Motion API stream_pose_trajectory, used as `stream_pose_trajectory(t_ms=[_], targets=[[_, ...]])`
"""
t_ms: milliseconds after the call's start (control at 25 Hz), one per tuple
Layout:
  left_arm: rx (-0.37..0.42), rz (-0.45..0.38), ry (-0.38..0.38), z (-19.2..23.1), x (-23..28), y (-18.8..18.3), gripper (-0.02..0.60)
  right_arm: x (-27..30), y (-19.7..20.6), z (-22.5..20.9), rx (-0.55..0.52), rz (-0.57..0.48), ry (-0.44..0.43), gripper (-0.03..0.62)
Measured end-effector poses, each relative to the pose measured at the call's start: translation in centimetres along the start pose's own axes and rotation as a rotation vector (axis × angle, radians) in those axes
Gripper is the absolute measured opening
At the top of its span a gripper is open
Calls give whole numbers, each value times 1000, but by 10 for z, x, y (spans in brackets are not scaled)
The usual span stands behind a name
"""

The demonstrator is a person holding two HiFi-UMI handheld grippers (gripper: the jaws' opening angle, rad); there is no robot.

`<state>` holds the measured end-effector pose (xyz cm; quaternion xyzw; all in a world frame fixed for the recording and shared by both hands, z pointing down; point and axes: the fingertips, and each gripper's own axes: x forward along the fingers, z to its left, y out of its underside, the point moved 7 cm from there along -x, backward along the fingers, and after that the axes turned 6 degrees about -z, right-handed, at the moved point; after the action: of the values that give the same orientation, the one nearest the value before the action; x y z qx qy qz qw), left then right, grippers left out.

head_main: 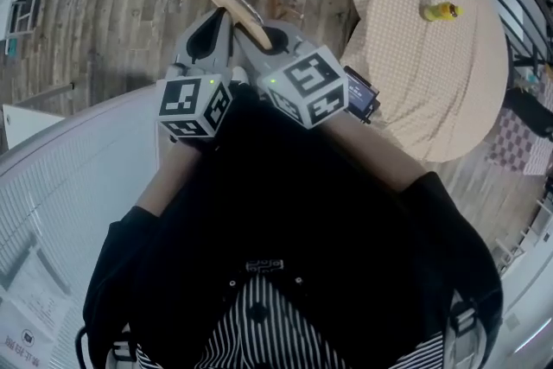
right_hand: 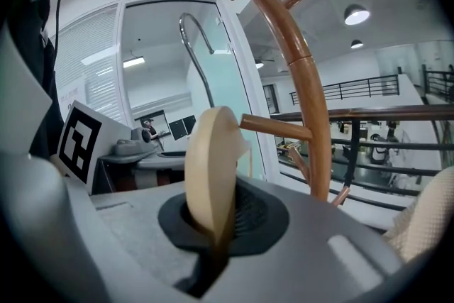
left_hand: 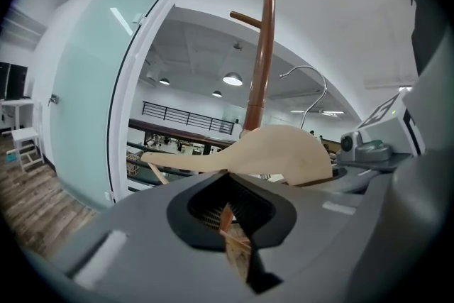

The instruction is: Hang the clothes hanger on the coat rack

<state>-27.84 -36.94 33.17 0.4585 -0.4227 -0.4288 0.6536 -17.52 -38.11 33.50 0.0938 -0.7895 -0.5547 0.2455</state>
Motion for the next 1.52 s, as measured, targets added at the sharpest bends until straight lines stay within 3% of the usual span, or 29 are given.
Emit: stream_pose_trajectory(t_ms=[200, 1520], targets=[[6, 12, 36, 0, 7, 5, 2, 0, 4, -3, 0, 15, 44, 1], [-11, 70, 92, 32, 37, 11, 3, 34, 4, -20, 50, 59, 86, 2]])
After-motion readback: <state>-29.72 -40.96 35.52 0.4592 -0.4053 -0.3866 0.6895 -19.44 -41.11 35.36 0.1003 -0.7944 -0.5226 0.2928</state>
